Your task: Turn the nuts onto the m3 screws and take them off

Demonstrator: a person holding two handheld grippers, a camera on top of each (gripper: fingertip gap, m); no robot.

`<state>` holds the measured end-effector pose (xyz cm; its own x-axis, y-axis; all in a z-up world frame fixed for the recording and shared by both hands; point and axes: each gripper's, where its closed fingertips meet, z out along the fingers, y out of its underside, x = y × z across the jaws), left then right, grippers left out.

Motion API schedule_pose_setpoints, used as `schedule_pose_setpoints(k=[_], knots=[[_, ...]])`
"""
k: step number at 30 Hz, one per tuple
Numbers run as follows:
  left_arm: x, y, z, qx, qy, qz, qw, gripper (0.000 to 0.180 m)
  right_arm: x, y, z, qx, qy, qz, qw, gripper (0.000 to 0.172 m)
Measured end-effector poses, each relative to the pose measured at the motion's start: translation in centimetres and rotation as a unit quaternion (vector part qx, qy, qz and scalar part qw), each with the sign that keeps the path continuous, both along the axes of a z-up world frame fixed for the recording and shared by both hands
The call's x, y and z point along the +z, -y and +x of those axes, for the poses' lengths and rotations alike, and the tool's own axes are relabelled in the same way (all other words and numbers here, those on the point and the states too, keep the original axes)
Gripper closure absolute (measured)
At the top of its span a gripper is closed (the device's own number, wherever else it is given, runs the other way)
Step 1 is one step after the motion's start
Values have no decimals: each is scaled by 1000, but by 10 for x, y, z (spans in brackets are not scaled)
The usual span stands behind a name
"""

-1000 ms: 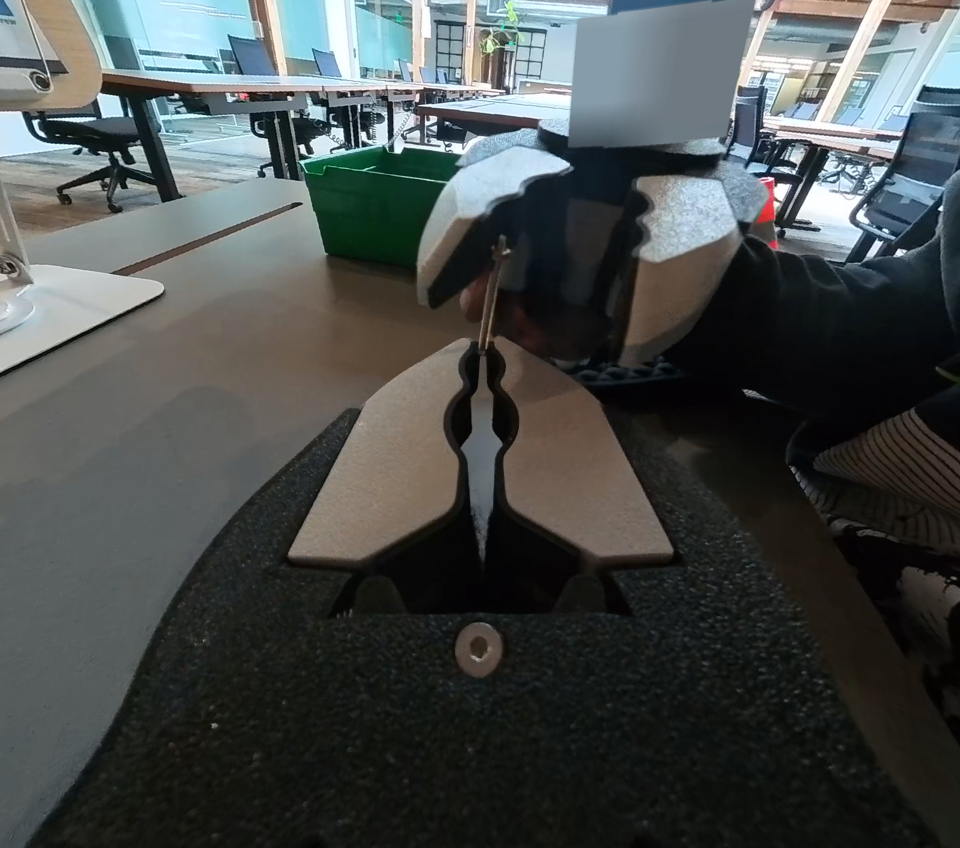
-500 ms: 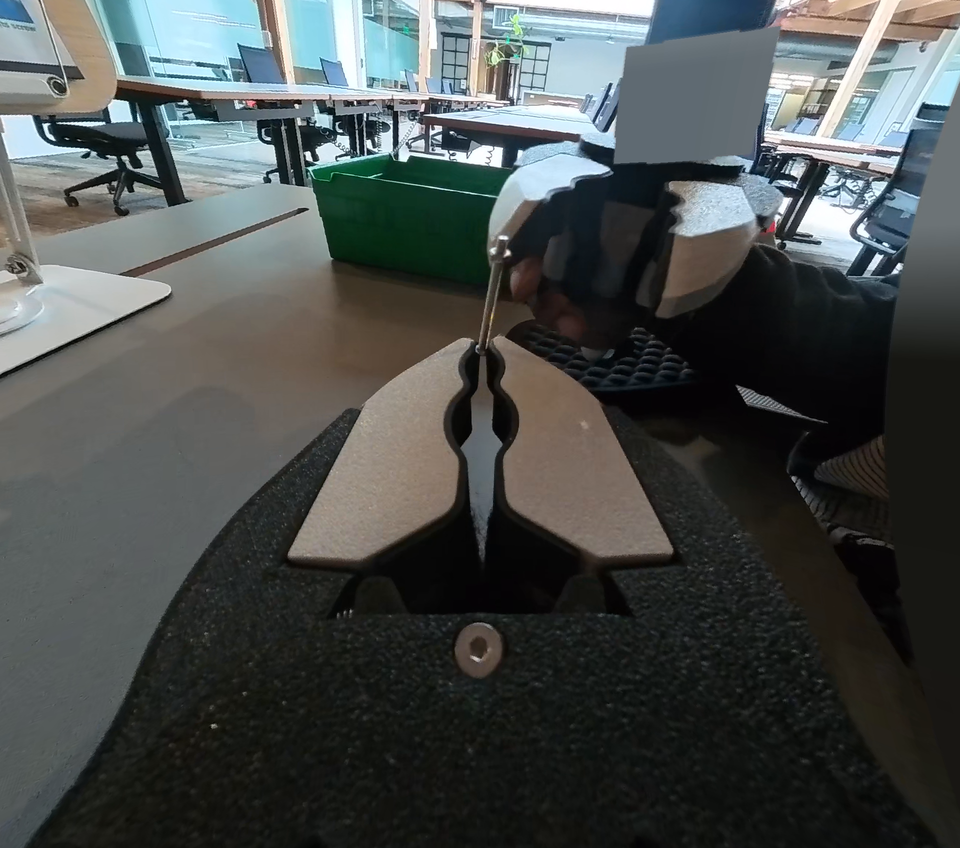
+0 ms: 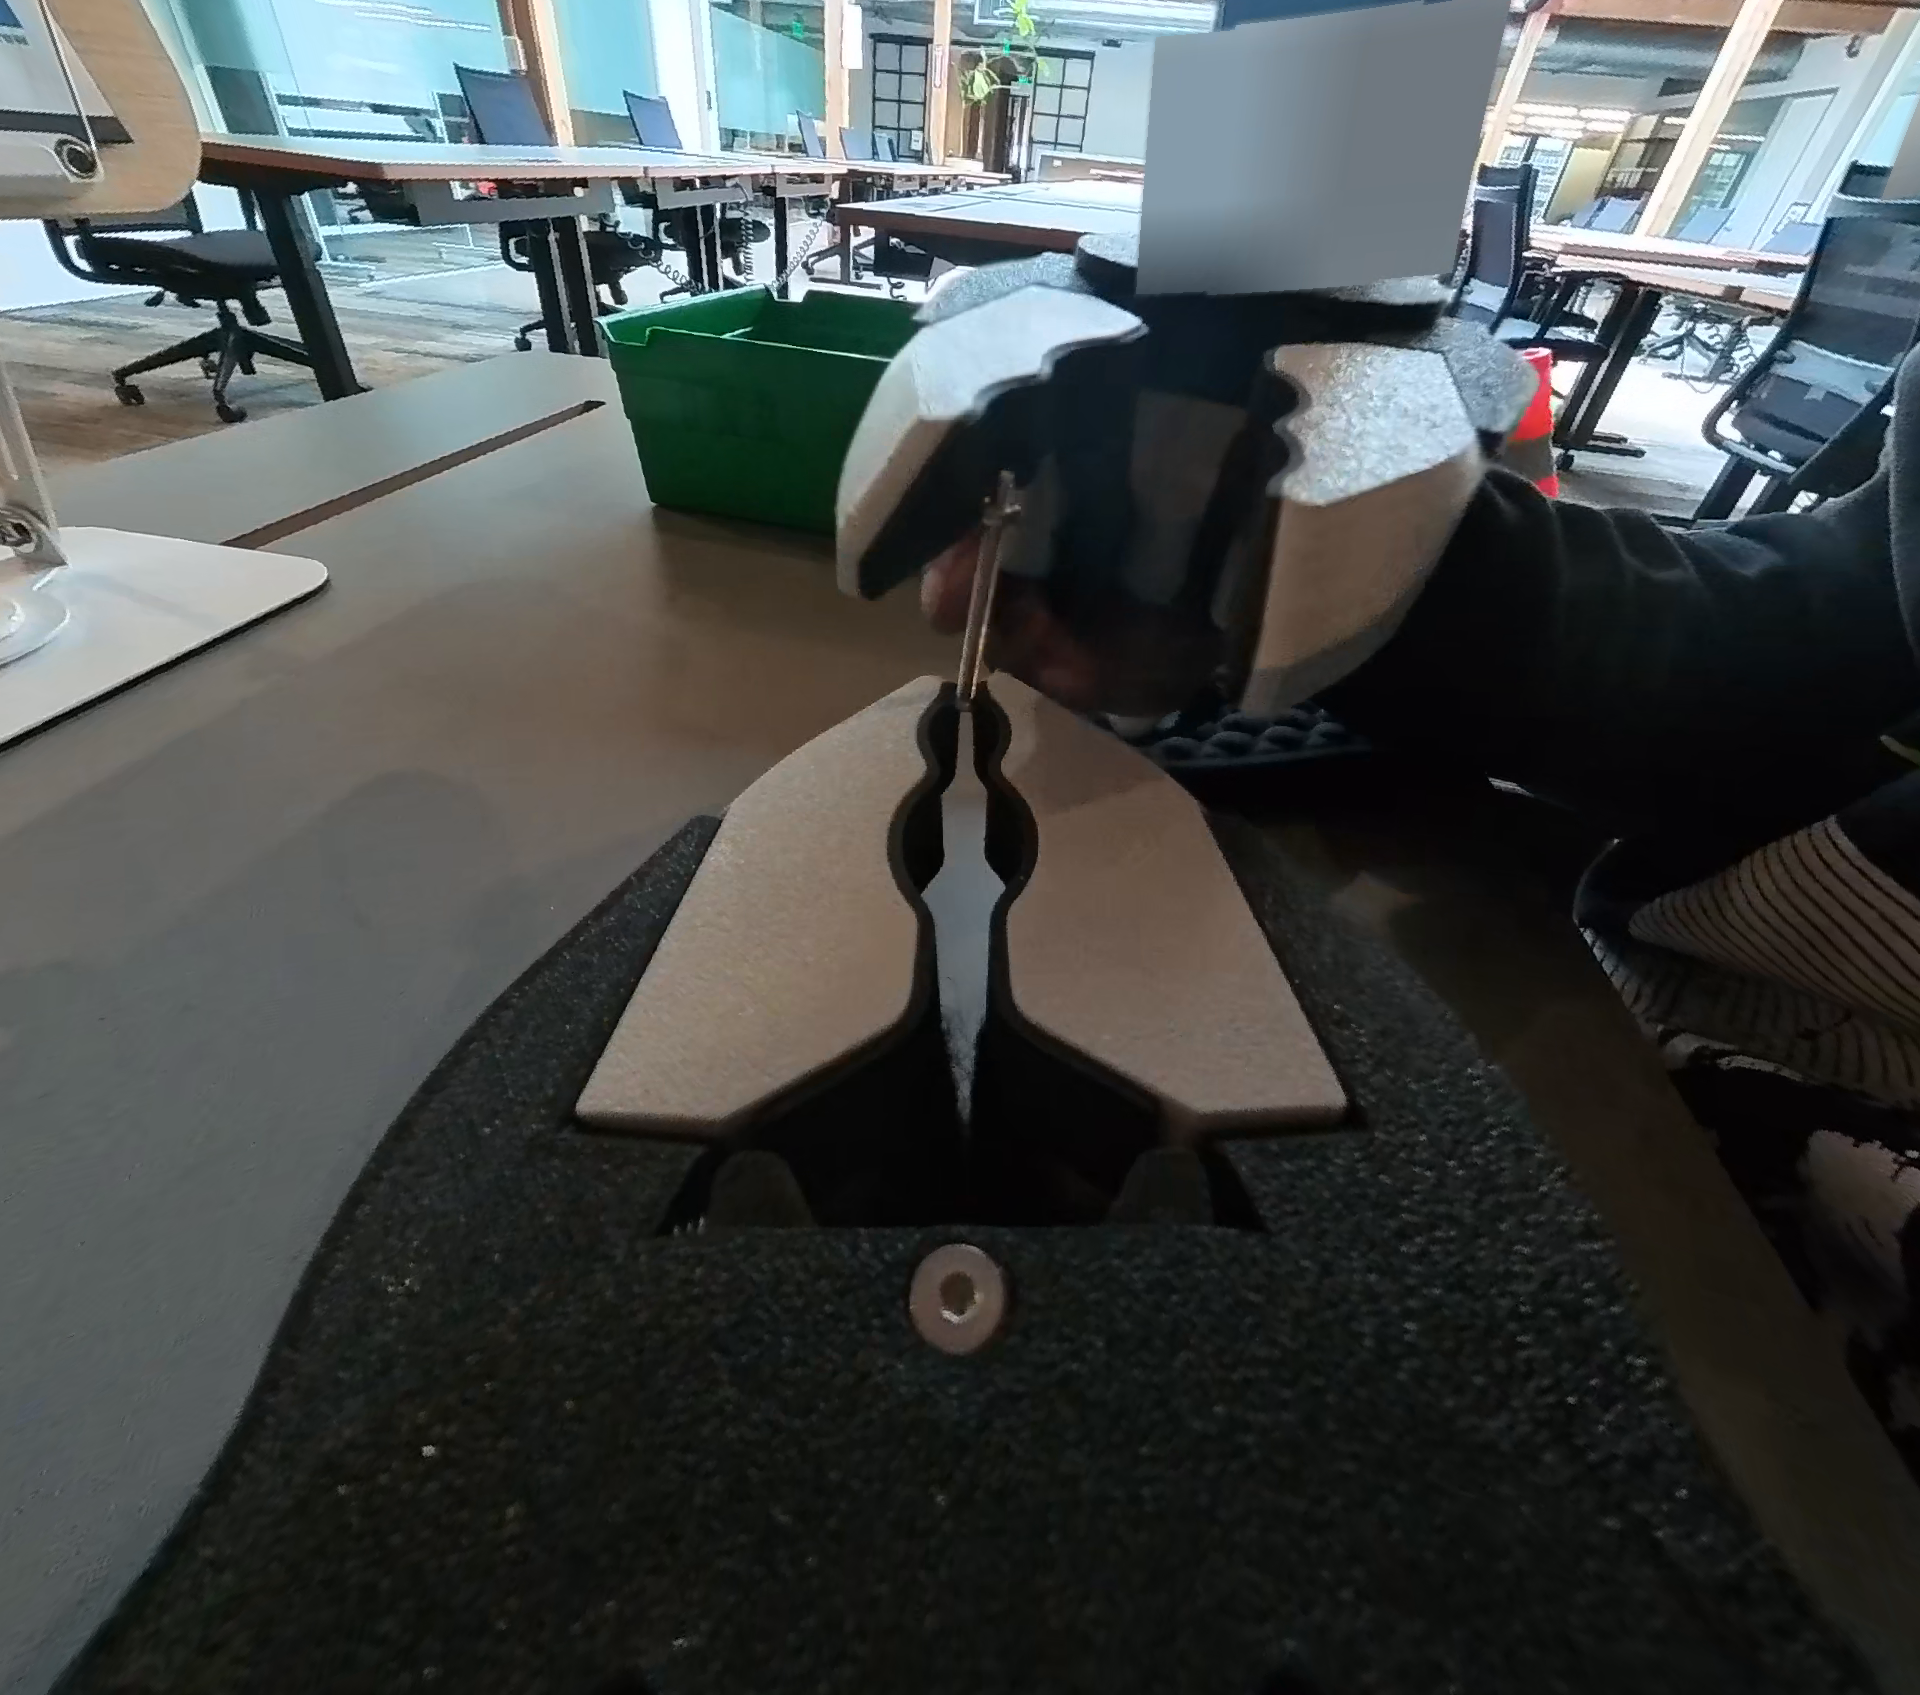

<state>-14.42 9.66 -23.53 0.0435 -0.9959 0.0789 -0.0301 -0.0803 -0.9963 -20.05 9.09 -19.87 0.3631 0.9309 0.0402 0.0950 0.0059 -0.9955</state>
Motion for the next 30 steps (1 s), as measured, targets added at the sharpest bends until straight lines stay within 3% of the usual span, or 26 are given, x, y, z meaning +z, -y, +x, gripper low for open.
schedule_pose_setpoints(k=[21,30], knots=[[2,-3,-2,6,9,-8,1000,179,0,15,22,-16,-1,3,1000,133],[1,-2,-1,3,5,-6,1000,179,4,-4,15,-24,-18,4,1000,133]])
